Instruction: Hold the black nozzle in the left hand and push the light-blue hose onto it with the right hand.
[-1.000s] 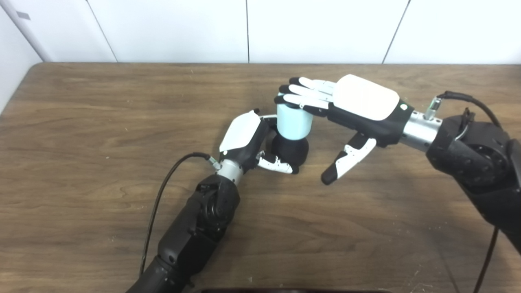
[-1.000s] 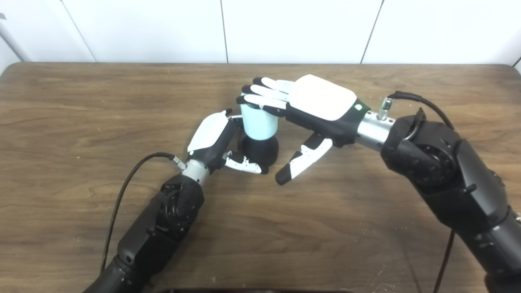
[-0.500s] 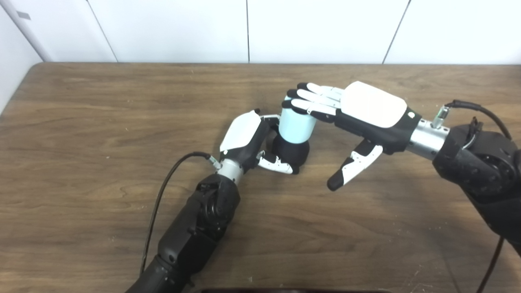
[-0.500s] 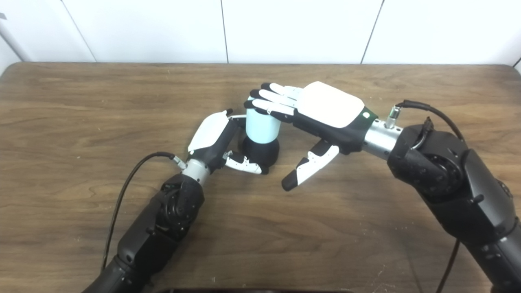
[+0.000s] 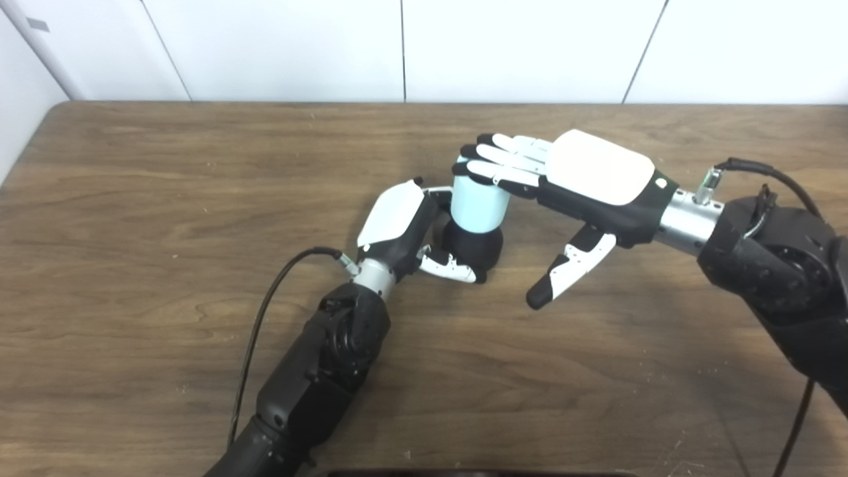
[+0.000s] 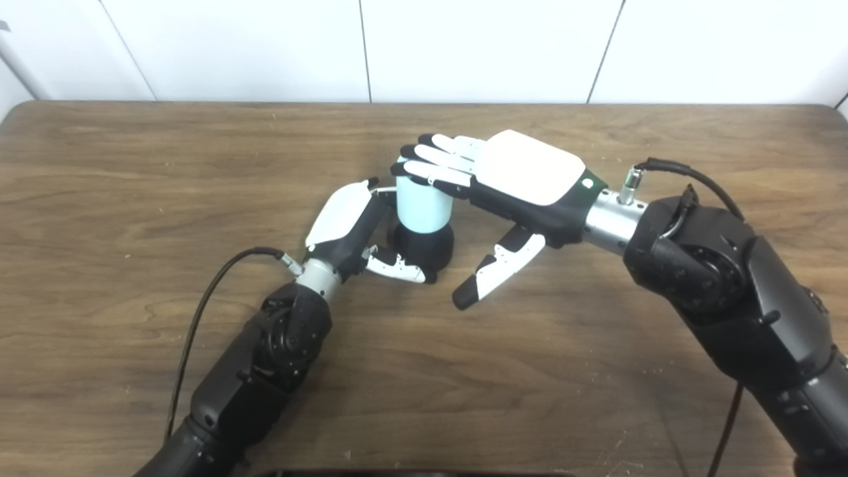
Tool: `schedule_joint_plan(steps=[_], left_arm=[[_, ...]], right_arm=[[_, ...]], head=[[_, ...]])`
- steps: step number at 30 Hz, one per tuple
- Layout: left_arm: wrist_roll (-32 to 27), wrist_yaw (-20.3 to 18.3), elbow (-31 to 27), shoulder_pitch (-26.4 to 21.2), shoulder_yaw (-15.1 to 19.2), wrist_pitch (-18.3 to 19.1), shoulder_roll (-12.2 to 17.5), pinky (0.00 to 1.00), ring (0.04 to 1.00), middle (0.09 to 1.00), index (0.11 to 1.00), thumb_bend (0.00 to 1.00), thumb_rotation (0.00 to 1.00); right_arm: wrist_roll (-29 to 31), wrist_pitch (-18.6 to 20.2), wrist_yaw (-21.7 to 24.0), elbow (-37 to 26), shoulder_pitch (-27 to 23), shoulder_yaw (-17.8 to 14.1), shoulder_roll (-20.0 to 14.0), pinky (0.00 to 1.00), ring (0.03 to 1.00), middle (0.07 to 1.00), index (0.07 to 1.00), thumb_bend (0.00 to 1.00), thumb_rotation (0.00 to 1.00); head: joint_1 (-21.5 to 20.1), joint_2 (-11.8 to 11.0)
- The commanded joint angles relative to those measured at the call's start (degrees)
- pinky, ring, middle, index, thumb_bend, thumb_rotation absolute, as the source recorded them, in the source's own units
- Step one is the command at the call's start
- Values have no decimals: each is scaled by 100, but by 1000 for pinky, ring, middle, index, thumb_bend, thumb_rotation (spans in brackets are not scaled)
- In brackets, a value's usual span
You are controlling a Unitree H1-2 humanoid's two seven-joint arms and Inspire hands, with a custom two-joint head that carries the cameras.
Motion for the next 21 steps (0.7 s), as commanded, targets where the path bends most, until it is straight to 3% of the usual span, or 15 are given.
schedule_joint_plan(steps=[1, 9, 14, 21], left_arm=[[116, -622, 497, 408, -139, 629, 222, 1000, 792, 550, 442, 514, 0], [127, -621, 511, 411, -166, 608, 220, 1000, 742, 548, 442, 514, 0], [99, -639, 504, 418, -162, 581, 246, 1000, 742, 548, 442, 514, 0], [83, -633, 570, 394, -178, 575, 234, 1000, 731, 546, 444, 515, 0]], right_arm=[[-72, 26, 412, 106, 71, 119, -114, 970, 1000, 988, 956, 752, 1000], [17, 95, 431, 169, -66, 57, -120, 970, 1000, 987, 955, 751, 1000], [311, 295, 472, 28, -321, -256, -181, 966, 1000, 985, 953, 752, 1000], [187, 516, 452, -305, -494, -601, -6, 934, 986, 980, 945, 692, 978]], head=[[-4, 5], [26, 2], [-15, -7], [-6, -21]])
